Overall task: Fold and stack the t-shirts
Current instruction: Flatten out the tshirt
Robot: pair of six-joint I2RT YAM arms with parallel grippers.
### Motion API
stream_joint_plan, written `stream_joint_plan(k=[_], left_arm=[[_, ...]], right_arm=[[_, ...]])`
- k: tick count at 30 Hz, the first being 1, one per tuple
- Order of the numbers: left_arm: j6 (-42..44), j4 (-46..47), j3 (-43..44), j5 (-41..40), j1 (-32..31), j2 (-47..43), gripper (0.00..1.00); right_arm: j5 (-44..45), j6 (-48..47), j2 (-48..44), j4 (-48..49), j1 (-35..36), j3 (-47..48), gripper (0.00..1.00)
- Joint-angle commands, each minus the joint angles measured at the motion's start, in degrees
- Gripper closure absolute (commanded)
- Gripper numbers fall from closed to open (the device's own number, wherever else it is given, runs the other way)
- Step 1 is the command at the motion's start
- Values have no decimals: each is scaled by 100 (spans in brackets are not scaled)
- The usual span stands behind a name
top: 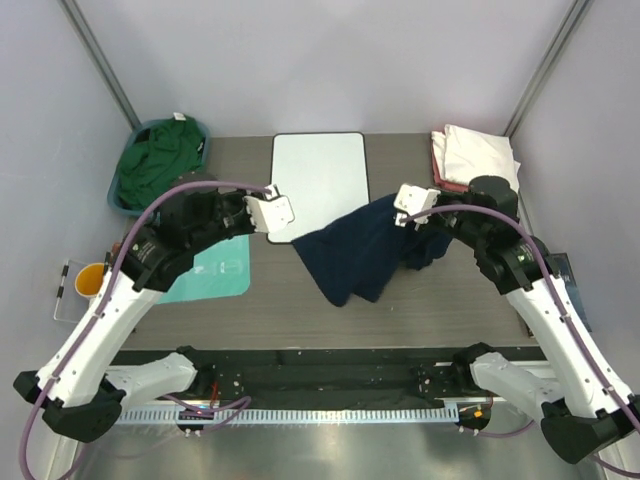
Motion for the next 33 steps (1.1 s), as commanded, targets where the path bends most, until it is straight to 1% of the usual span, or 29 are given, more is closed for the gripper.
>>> stream_joint_plan(k=[1,2,3,4,5,6,7,8,9,10,11,12,14,15,16,17,18,19,21,24,25,27,30,31,33], left_arm=[[450,475,-917,-702,217,100,100],[512,913,-1320,-712,226,118,100],[521,1108,-1481,-607,226,170,100],[521,1171,-1578,-432,217,284,100],[451,1181,-1605,-282,200,389,96],[355,1311,-1596,198,112,486,81],[250,1434,-1596,350,33,583,59],[144,1662,-1710,439,-55,801,29],[13,1925,-1832,466,-247,882,20],[-41,2633,-1982,423,-371,978,15],[-102,2953,-2314,379,-485,1136,7],[-68,3130,-2439,396,-712,1259,7],[20,3474,-2721,326,-942,1609,6],[-23,3562,-2774,317,-1082,1734,5],[-102,3632,-2731,378,-1084,1848,5],[-155,3633,-2678,370,-1084,2006,5],[-173,3642,-2617,352,-1084,2260,6],[-147,3720,-2520,274,-1084,2410,7],[-173,3896,-2449,229,-1093,2735,7],[-383,4002,-2230,352,-1084,3052,7],[-541,3967,-2125,421,-1084,3079,8],[-569,3897,-2124,702,-1084,3036,8],[-692,3905,-2308,905,-1180,2966,8],[-709,3905,-2413,923,-1241,2931,8],[-788,3905,-2484,1036,-1417,2904,8]], right_arm=[[-242,-429,3,1413,30,-345,99],[-163,-447,326,1476,30,-415,99],[64,-482,486,1572,30,-459,99],[214,-491,653,1817,39,-521,99],[338,-492,1037,1993,30,-626,99],[704,-526,1207,2186,30,-696,99],[839,-579,1417,2597,30,-758,99],[901,-588,1585,2802,21,-846,99],[1189,-588,1917,3030,21,-890,99],[1339,-597,2033,3406,30,-943,99],[1367,-614,2121,3514,21,-1048,99],[1428,-649,2270,3837,30,-1118,99],[1875,-808,2447,4454,74,-1285,98],[2077,-799,2639,4708,83,-1295,90],[2297,-799,2780,5068,74,-1260,77],[2725,-773,2895,5184,74,-1207,67],[2938,-729,2974,5255,48,-1137,44],[3054,-685,3140,5195,13,-997,37],[3195,-510,3186,5168,-92,-917,28],[3222,-535,3221,5036,-163,-890,26],[3265,-562,3247,5045,-224,-882,26],[3476,-519,3300,5158,-330,-856,26],[3756,-168,3537,4940,-690,-478,26],[3827,-36,3590,4878,-908,-251,26],[3977,245,3783,4459,-1120,22,26]])
